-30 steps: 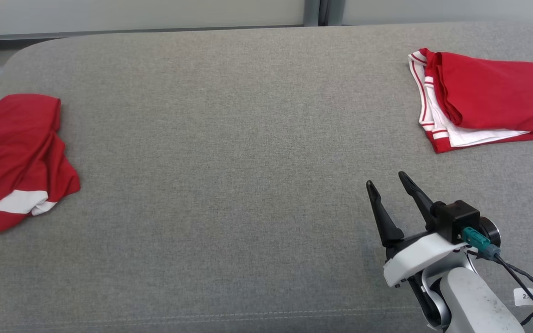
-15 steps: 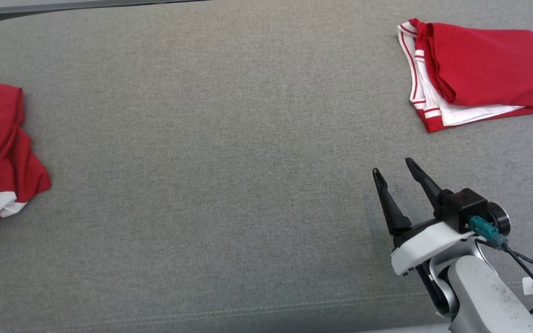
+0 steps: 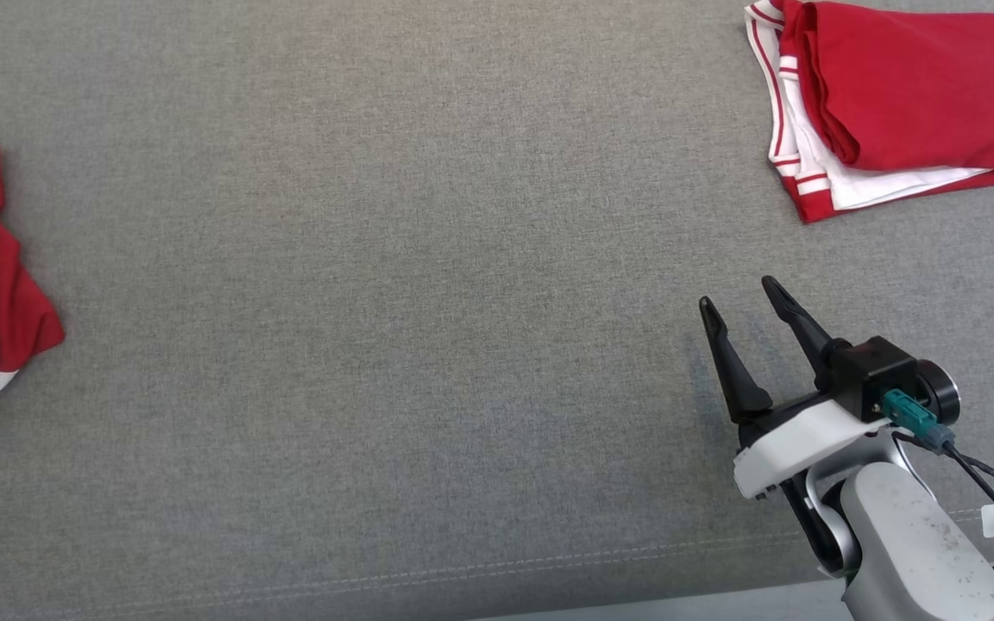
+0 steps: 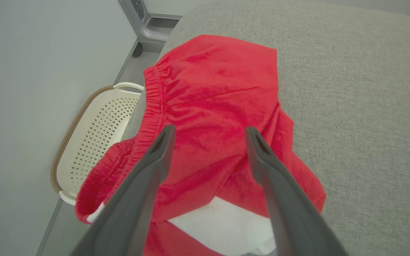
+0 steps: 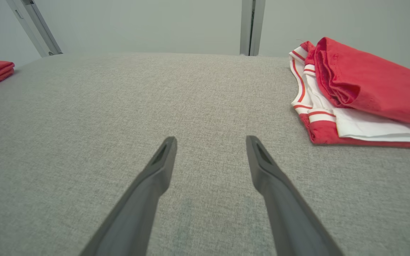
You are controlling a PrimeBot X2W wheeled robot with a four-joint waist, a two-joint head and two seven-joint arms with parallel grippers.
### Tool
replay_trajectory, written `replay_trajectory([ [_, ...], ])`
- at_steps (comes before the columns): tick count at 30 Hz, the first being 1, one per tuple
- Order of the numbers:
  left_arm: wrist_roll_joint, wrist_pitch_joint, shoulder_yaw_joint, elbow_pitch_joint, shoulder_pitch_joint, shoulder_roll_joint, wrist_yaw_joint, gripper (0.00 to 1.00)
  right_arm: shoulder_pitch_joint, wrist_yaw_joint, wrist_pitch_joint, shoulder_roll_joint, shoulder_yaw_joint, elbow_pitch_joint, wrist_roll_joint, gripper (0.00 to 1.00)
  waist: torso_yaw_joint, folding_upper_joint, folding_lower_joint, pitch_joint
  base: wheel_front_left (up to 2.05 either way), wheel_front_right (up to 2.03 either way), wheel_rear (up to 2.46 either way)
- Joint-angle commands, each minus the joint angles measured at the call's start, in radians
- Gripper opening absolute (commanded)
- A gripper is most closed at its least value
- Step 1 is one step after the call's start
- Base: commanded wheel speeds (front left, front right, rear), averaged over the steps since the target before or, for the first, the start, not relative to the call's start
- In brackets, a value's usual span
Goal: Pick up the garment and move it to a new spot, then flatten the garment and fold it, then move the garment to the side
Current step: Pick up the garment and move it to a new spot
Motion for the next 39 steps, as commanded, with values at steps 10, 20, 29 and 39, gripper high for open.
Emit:
replay_trajectory([
  [10, -0.089, 0.152, -0.116, 0.042, -0.027, 0.014, 0.0, 1.0, -0.013, 0.0, 0.005, -0.001, -0.006, -0.015, -0.014, 1.0, -0.011, 0.0, 0.0, 0.029, 0.0, 0.0, 0.0],
  [20, -0.121, 0.17, -0.175, 0.089, -0.047, 0.021, 0.0, 1.0, -0.021, 0.0, 0.011, -0.003, -0.004, -0.021, -0.017, 1.0, -0.021, 0.0, 0.0, 0.048, 0.0, 0.0, 0.0],
  [29, -0.102, 0.035, -0.23, 0.081, -0.084, 0.034, 0.0, 0.0, -0.017, 0.0, 0.013, 0.002, -0.006, -0.019, -0.02, 1.0, -0.011, 0.0, 0.0, 0.036, 0.0, 0.0, 0.0],
  [39, -0.129, -0.067, -0.33, -0.031, -0.141, 0.057, 0.0, 0.0, -0.021, 0.0, 0.005, 0.016, 0.022, 0.019, 0.004, 1.0, -0.004, 0.0, 0.0, -0.035, 0.0, 0.0, 0.0],
])
